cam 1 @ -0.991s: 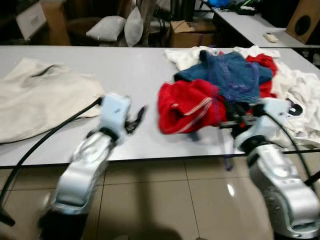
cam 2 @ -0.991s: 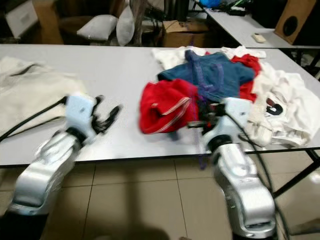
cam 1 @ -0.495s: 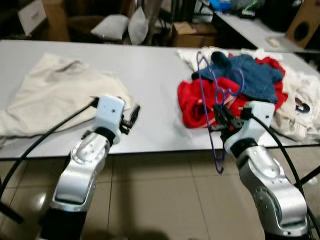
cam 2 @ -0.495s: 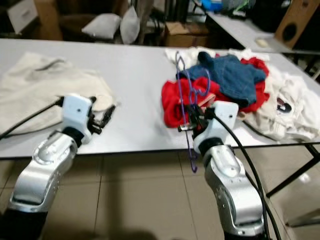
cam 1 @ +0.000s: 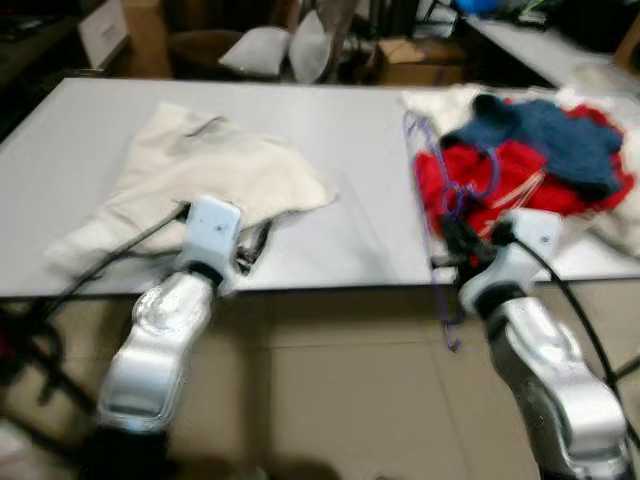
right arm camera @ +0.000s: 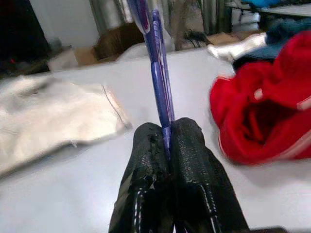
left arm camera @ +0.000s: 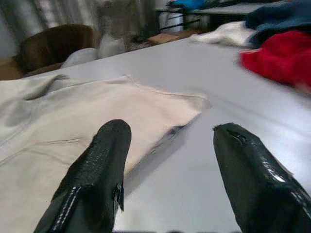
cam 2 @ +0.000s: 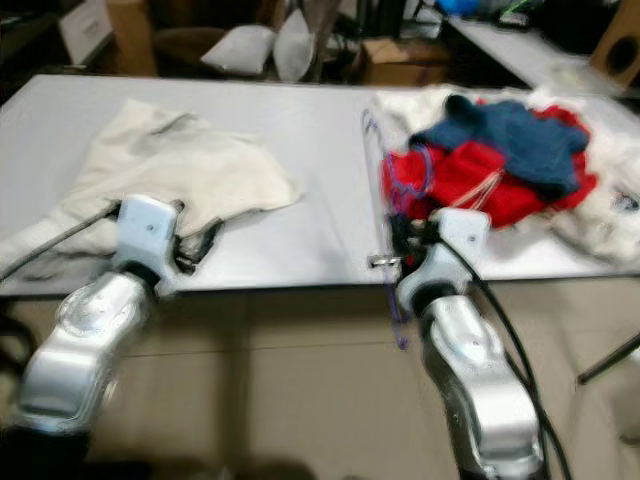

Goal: Hang hanger

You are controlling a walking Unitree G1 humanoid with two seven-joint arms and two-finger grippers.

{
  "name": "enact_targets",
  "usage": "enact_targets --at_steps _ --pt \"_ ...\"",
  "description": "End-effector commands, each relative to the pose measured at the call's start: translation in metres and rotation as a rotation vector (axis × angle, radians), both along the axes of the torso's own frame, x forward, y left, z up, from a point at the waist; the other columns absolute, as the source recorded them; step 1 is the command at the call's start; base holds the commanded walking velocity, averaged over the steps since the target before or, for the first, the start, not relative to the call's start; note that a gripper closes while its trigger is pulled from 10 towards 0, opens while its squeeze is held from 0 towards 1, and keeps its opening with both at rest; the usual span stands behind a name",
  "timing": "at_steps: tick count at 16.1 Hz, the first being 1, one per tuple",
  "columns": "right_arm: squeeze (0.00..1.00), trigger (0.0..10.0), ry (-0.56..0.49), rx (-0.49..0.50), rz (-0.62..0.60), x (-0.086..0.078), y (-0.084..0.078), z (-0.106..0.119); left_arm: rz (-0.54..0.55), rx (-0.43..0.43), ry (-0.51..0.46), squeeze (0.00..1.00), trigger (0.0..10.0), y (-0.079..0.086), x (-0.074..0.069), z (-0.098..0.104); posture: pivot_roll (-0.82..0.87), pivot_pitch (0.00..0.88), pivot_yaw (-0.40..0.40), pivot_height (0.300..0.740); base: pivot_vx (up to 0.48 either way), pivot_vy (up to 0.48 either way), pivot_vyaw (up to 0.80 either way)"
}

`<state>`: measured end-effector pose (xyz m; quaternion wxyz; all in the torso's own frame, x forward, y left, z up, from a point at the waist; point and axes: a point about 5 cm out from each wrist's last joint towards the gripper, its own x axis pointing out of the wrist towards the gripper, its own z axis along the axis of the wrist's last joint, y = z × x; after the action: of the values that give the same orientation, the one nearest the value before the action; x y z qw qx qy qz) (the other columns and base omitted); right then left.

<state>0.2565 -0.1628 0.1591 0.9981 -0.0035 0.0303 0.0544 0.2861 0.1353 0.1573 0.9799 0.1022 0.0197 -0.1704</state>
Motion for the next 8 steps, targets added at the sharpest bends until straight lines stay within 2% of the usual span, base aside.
enact_targets --at_steps 1,2,4,5,7,8 --pt "0.00 10.0 -0.015 0.001 -0.001 0.000 0.001 0.005 0.002 0.011 0.004 0.00 10.0 0.004 0.004 0.002 -0.02 0.000 -0.003 0.740 0.000 0.345 0.00" --pt "0.00 10.0 -0.015 -0.009 -0.026 -0.003 -0.005 0.004 -0.023 0.025 0.010 0.00 10.0 0.001 0.005 0.000 -0.03 0.000 -0.006 0.740 0.000 0.334 0.00" --pt "0.00 10.0 0.011 -0.017 -0.053 -0.009 -0.010 -0.003 0.028 0.019 0.052 0.00 10.0 0.009 0.003 -0.008 -0.02 0.000 -0.016 0.740 0.000 0.000 0.00" --pt "0.00 10.0 0.022 -0.013 -0.061 -0.010 -0.013 -0.004 0.087 0.012 0.060 0.00 10.0 0.015 0.005 -0.012 -0.02 0.000 -0.018 0.740 0.000 0.000 0.00" --pt "0.00 10.0 0.034 -0.015 -0.051 -0.008 -0.014 -0.005 0.112 0.003 0.068 0.00 10.0 0.016 0.010 -0.013 -0.03 0.000 0.003 0.740 0.000 0.000 0.00" --pt "0.00 10.0 0.038 -0.012 -0.045 -0.008 -0.015 -0.005 0.087 -0.011 0.072 0.00 10.0 0.013 0.010 -0.012 -0.02 0.000 -0.004 0.740 0.000 0.000 0.00"
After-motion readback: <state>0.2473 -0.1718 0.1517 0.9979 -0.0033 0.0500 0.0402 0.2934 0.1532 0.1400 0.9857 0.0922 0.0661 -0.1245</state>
